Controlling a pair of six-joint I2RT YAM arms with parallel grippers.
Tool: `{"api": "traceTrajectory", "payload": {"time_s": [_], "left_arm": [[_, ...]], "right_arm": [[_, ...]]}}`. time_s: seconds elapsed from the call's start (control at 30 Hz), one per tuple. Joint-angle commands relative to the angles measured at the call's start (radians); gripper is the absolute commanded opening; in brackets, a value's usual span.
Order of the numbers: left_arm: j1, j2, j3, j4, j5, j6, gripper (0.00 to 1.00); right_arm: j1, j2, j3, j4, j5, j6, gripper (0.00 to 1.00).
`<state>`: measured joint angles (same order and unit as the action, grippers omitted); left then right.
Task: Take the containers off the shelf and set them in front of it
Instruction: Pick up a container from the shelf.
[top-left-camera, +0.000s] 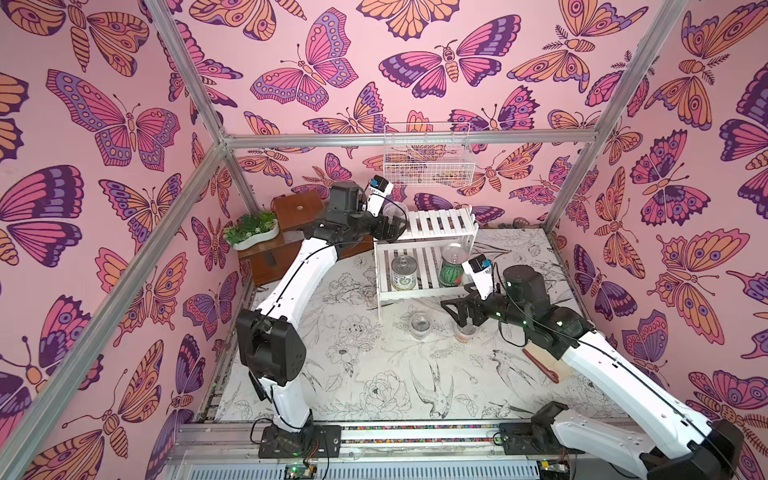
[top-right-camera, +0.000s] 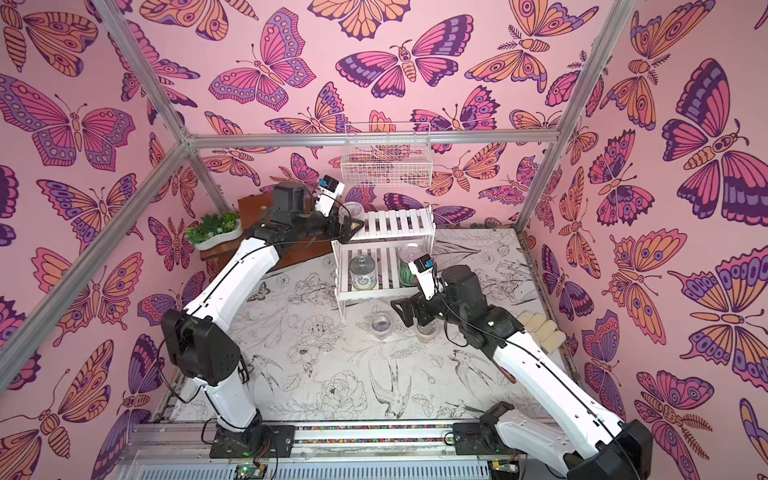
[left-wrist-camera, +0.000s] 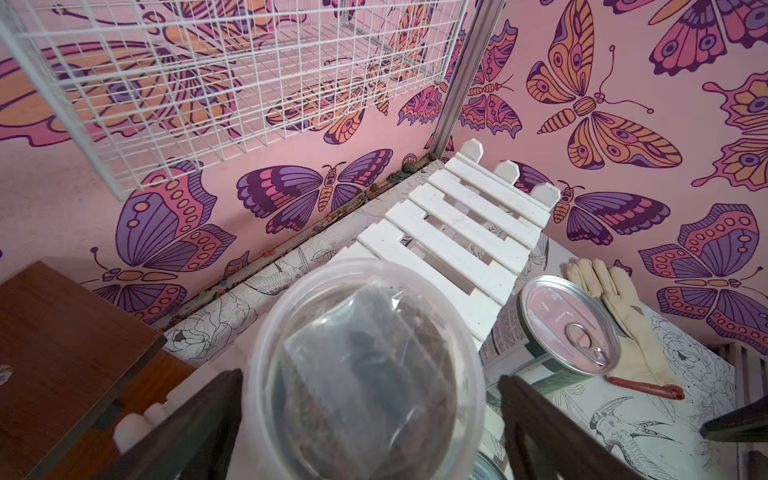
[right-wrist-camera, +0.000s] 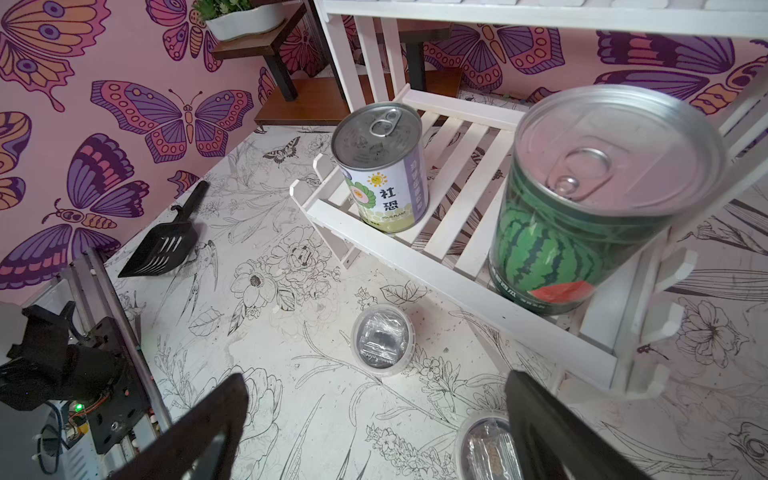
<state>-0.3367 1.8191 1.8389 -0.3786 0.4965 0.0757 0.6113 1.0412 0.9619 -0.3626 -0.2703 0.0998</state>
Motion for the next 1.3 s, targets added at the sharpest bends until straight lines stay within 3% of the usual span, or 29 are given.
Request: {"api": "traceTrajectory", "payload": {"time_s": [0.0, 0.2, 0.47, 0.97, 1.27], "left_arm": [[-0.01, 0.023, 0.03, -0.018, -0.022, 0.022, 0.98], [-0.012, 0.038, 0.048, -0.019, -0.039, 0.025, 0.88], [-0.013, 0.038, 0.056, -0.019, -0.051, 0.029, 0.62], [-0.016, -0.059, 0.028, -0.017, -0.054, 0.009, 0.57], [-0.031, -0.241, -0.175, 0.012, -0.079, -0.02, 0.57]], "right_arm": [[-0.011, 0.003, 0.038, -0.016, -0.014, -0.017, 0.99], [-0.021, 0.002, 0.04, -0.019, -0.016, -0.017, 0.99], [-0.034, -0.001, 0.036, -0.022, -0.021, -0.017, 0.99], [-0.122, -0.023, 0.028, -0.018, -0.077, -0.011, 0.99], [-0.151, -0.029, 0.03, -0.018, -0.115, -0.009, 0.99]]}}
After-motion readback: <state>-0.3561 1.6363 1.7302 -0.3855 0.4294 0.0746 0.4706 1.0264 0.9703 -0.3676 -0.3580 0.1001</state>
